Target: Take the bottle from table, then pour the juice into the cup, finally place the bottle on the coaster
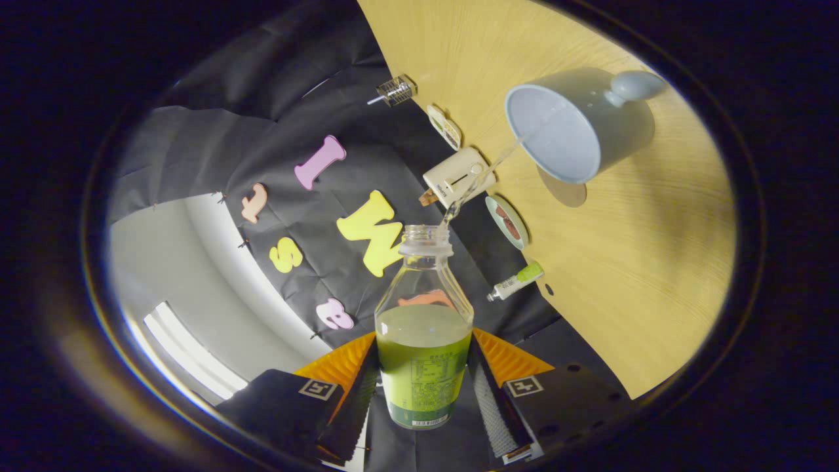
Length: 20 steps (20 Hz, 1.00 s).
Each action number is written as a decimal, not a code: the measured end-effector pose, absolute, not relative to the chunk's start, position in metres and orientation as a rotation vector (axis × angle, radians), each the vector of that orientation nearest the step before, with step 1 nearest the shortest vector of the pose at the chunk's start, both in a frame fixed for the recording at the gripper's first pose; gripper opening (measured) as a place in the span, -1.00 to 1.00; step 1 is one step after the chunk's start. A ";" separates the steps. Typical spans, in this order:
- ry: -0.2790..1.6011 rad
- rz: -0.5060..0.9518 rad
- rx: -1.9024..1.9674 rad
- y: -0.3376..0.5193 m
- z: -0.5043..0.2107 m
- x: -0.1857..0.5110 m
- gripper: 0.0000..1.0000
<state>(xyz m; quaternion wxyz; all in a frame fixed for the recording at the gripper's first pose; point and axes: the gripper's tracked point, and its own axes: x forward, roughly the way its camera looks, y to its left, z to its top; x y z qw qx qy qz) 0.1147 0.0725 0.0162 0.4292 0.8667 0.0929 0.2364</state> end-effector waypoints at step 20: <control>0.143 0.608 2.483 0.028 0.016 0.115 0.56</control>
